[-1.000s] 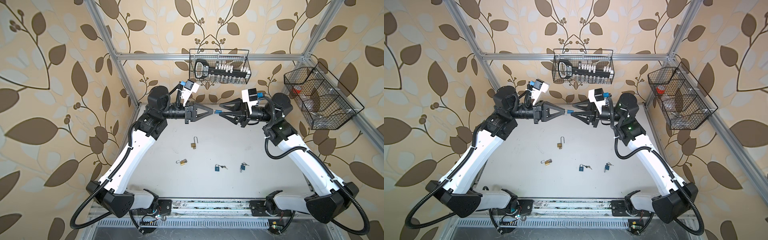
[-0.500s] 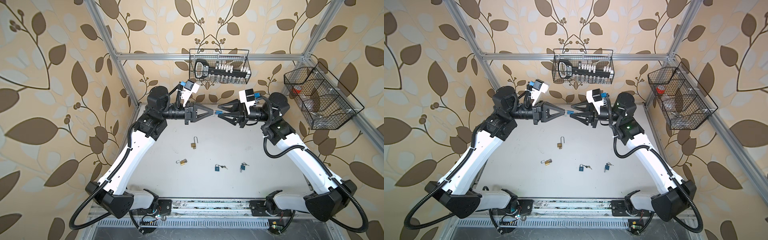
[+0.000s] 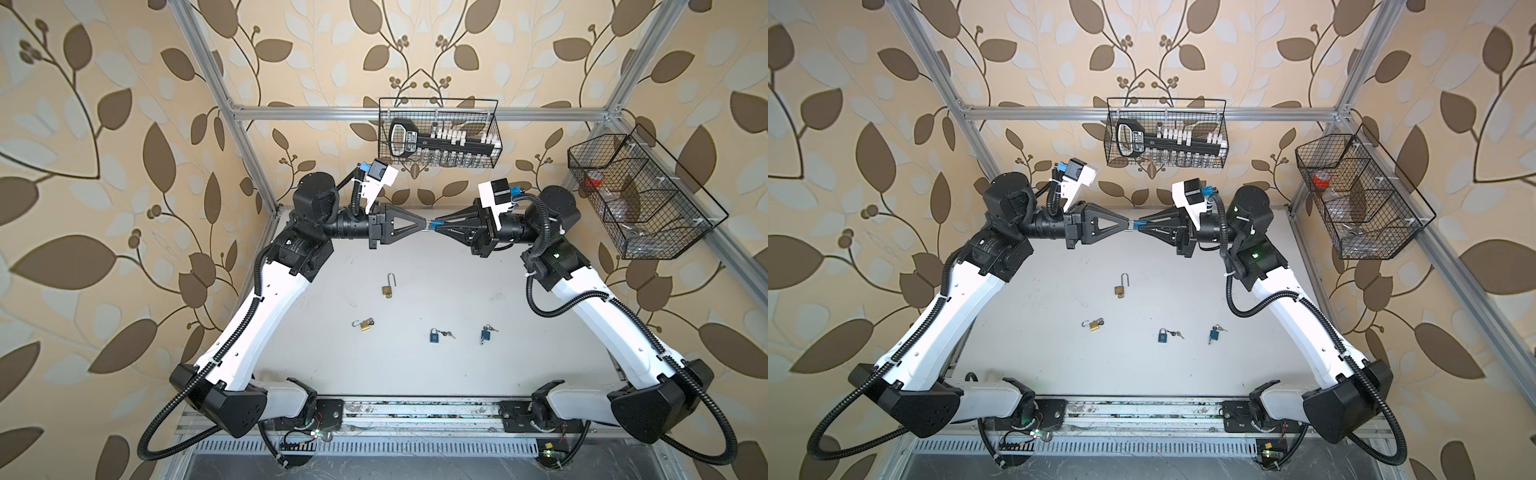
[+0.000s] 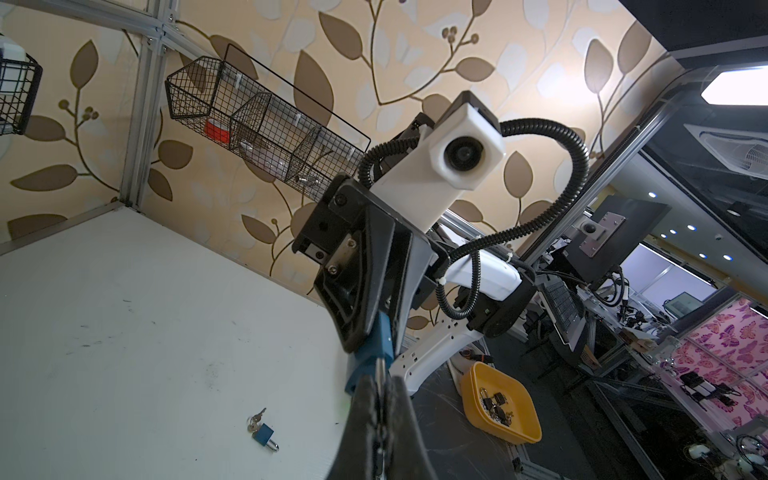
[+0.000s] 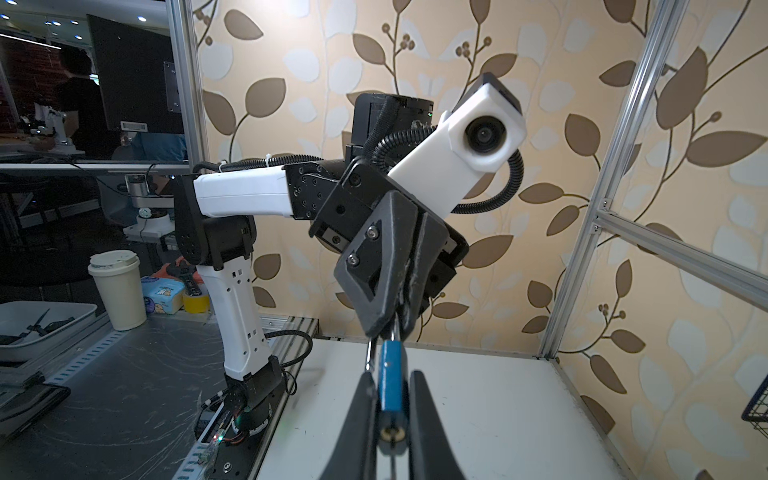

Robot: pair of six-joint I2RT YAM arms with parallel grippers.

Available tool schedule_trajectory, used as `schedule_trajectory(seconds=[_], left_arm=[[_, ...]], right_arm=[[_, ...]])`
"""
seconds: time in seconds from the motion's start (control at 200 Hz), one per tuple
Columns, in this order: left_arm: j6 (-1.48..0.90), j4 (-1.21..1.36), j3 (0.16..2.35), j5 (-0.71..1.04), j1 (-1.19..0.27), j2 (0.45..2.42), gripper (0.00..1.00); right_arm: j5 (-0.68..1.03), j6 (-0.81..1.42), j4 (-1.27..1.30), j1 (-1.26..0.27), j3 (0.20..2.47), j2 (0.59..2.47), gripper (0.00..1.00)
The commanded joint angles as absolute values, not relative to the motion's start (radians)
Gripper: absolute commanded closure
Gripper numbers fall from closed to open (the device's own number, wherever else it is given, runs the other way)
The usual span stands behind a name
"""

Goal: Lock with the key

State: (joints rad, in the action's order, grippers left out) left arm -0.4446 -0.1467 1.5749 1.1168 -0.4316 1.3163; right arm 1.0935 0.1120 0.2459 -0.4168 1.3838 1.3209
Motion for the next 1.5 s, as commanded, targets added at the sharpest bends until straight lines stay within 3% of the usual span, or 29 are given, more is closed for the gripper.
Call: schedule_trajectory(seconds=[0.0,0.075,0.165,0.22,0.765,1.16,1.495], left_arm=[[-0.406,-0.125,1.615,1.116,-0.44,1.269,1.0],[-0.363,-0.175,1.629,1.074,-0.44,1.264,0.99],[-0.256,-0.328,1.69,1.0,-0.44,1.263,0.69],[-0.217,-0.384,1.709,0.964,-0.44,1.257,0.58],[-0.25,-0.346,1.696,1.012,-0.445,1.285,0.32],[-0.259,-0.349,1.69,1.029,-0.466,1.312,0.47],[-0.256,-0.353,1.692,1.028,-0.471,1.317,0.88]], right_arm=[[1.106,0.132,0.252,-0.42,1.394,1.31,1.0],[1.089,0.166,0.203,-0.42,1.423,1.314,1.0],[1.049,0.216,0.119,-0.421,1.46,1.311,1.0],[1.048,0.264,0.106,-0.421,1.465,1.304,1.0],[1.063,0.359,0.101,-0.423,1.466,1.289,1.0],[1.073,0.385,0.138,-0.422,1.464,1.291,1.0],[1.075,0.389,0.14,-0.426,1.466,1.292,1.0]])
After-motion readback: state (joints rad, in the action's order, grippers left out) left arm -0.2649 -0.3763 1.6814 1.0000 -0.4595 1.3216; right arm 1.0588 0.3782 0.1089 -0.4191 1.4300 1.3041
